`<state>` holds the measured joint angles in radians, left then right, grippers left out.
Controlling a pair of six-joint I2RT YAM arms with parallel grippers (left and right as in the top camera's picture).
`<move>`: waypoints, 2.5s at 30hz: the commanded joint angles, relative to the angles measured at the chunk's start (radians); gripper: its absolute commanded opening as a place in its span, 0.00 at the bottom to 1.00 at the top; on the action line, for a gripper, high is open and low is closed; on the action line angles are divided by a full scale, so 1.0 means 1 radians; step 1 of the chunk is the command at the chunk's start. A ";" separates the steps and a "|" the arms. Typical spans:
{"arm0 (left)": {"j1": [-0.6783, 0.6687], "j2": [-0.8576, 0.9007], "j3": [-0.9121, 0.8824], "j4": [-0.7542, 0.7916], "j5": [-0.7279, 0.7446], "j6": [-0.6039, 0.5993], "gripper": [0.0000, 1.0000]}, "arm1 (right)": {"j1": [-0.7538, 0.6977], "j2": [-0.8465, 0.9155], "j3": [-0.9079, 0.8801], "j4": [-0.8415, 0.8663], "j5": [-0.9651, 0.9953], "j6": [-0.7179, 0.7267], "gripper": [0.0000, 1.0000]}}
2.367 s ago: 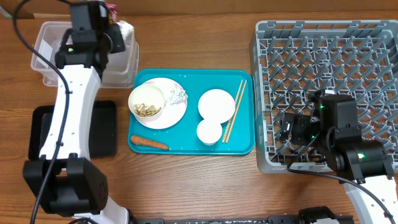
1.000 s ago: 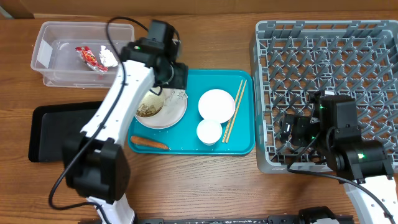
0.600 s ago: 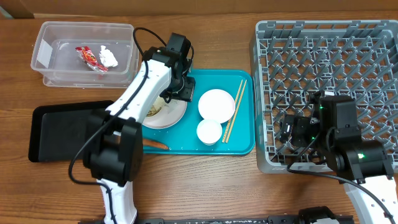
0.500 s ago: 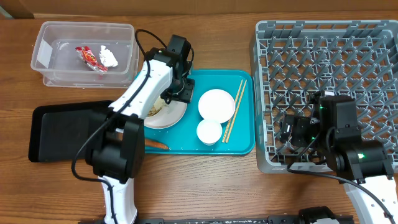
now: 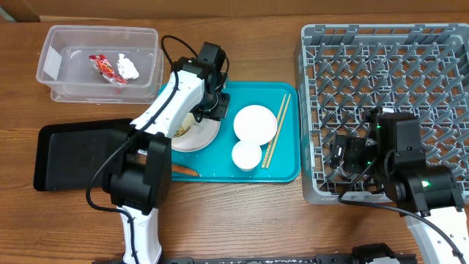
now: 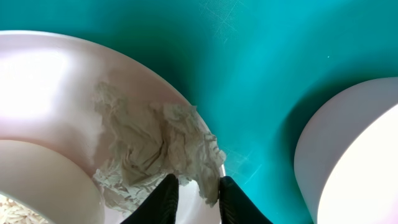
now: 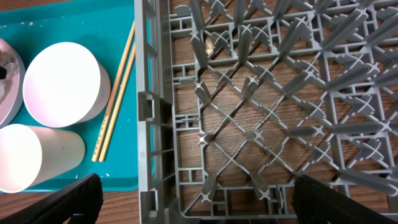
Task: Sort waste into correct bins and load items into the dishwasher
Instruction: 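Return left gripper to the plate and grasp remaining tissue, then drop the tissue into the clear bin with left gripper, then grasp the rim of the rice-and-peanut bowl with left gripper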
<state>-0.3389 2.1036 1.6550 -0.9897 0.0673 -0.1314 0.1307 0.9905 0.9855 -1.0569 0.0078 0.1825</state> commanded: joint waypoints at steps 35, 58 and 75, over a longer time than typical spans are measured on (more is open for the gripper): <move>0.192 -0.206 0.271 -0.001 -0.210 -0.003 0.04 | -0.004 -0.002 0.029 0.003 0.018 0.001 1.00; 0.413 -0.054 0.266 0.243 -0.214 -0.018 0.40 | -0.004 -0.002 0.029 0.002 0.018 0.001 1.00; 0.203 -0.140 0.279 -0.207 0.053 -0.141 0.50 | -0.004 -0.002 0.029 -0.002 0.017 0.001 1.00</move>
<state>-0.0727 1.9781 1.9644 -1.1637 0.0753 -0.2020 0.1307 0.9905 0.9855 -1.0607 0.0158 0.1829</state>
